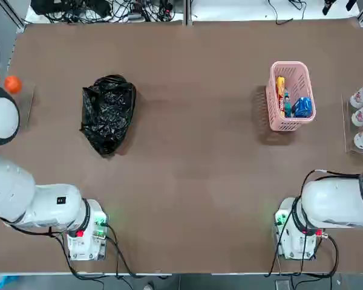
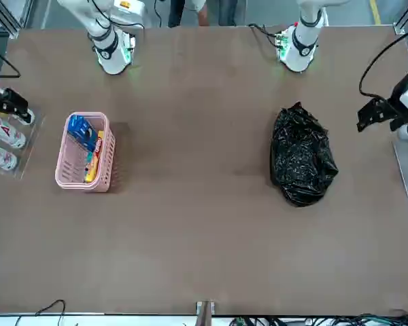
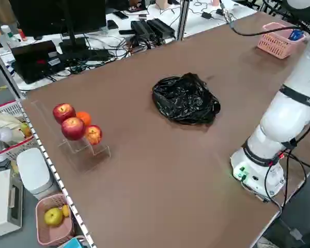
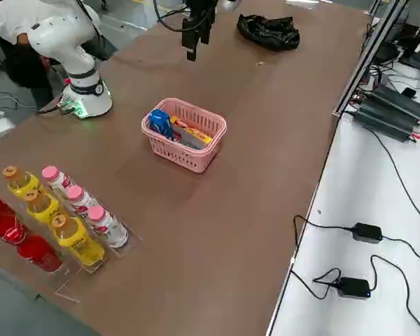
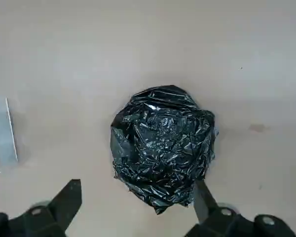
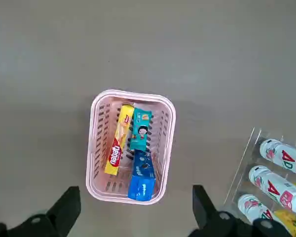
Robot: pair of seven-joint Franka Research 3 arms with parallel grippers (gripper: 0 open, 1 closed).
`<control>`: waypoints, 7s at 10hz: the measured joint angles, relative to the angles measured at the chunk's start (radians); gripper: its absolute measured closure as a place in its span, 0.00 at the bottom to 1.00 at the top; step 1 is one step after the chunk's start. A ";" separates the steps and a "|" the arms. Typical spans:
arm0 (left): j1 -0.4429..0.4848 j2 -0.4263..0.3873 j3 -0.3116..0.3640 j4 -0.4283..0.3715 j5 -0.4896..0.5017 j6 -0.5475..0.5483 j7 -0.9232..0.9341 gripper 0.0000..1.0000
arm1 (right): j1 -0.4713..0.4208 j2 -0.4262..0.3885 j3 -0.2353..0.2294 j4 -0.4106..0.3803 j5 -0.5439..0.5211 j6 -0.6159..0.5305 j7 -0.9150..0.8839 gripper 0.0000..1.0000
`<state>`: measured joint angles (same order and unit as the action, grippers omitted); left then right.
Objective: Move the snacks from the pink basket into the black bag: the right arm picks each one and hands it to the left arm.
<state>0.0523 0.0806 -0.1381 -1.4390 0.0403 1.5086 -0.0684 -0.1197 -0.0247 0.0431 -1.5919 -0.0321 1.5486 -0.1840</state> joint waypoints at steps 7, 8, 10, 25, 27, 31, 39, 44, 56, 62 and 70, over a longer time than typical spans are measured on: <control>0.020 0.042 0.006 -0.006 -0.053 -0.037 -0.005 0.00 | 0.000 -0.034 -0.002 -0.199 0.000 0.158 0.002 0.00; 0.025 0.047 0.011 -0.006 -0.053 -0.037 -0.005 0.00 | -0.001 -0.058 -0.002 -0.258 0.000 0.206 0.002 0.00; 0.057 0.051 0.023 -0.006 -0.053 -0.037 0.001 0.00 | -0.005 -0.111 -0.007 -0.378 0.000 0.299 0.002 0.00; 0.050 0.152 0.014 -0.009 -0.054 0.055 -0.014 0.00 | -0.042 -0.156 -0.124 -0.842 0.105 0.611 -0.047 0.00; 0.053 0.152 0.014 -0.009 -0.054 0.055 -0.014 0.00 | -0.026 -0.156 -0.117 -0.843 0.107 0.630 -0.049 0.00; 0.068 0.152 0.019 -0.009 -0.054 0.055 -0.014 0.00 | 0.015 -0.156 -0.116 -0.892 0.107 0.710 -0.049 0.00; 0.060 0.162 0.015 -0.010 -0.022 0.055 -0.052 0.00 | 0.003 -0.155 -0.122 -0.975 0.107 0.780 -0.065 0.00; 0.058 0.162 0.006 -0.010 -0.024 0.025 -0.053 0.00 | 0.001 -0.155 -0.123 -0.998 0.107 0.783 -0.067 0.00; 0.057 0.078 -0.013 0.044 -0.026 0.030 -0.064 0.00 | 0.001 -0.155 -0.122 -1.036 0.107 0.782 -0.100 0.34; 0.056 0.077 -0.014 0.064 -0.026 0.030 -0.068 0.00 | 0.001 -0.157 -0.120 -1.035 0.107 0.782 -0.103 0.53; 0.068 0.168 -0.003 0.060 -0.026 0.063 -0.070 0.00 | 0.004 -0.163 -0.105 -0.939 0.107 0.615 -0.117 0.53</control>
<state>0.1204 0.2489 -0.1407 -1.3788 0.0144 1.5717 -0.1384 -0.1162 -0.1880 -0.0615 -2.5305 0.0745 2.1641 -0.3008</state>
